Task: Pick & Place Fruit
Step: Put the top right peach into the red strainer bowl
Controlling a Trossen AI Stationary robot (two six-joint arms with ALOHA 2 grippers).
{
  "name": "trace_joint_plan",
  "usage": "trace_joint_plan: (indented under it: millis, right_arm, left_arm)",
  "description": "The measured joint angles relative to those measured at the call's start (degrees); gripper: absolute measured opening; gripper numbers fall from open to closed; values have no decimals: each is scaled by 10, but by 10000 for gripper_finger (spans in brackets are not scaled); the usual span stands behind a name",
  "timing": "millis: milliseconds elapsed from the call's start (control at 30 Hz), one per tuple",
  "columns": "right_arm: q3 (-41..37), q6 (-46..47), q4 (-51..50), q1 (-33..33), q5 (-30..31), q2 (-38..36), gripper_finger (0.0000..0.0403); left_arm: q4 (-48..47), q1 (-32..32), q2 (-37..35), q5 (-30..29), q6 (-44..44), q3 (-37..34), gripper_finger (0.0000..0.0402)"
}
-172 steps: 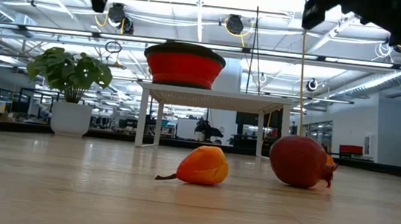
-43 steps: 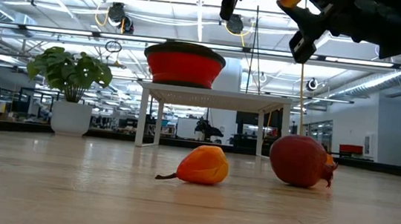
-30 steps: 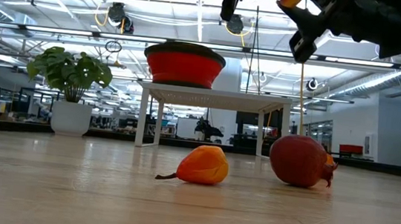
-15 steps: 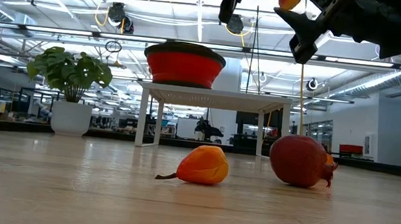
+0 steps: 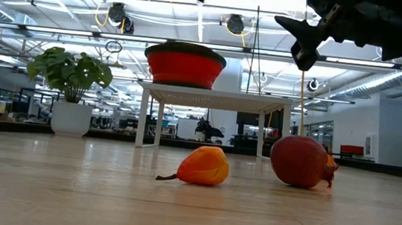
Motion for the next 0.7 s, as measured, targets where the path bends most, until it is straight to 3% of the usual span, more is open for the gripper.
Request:
trace_joint_plan:
  millis: [267, 467, 700]
  right_arm:
    - [0, -5, -23, 0, -1, 0, 177]
    - [0, -17, -19, 1, -4, 0, 123]
    - [0, -19, -17, 1, -50, 0, 54]
  left_arm:
    - [-27, 16, -40, -81, 40, 0, 0]
    - [-27, 39, -40, -110, 58, 0, 0]
    - [-44, 73, -40, -144, 58, 0, 0]
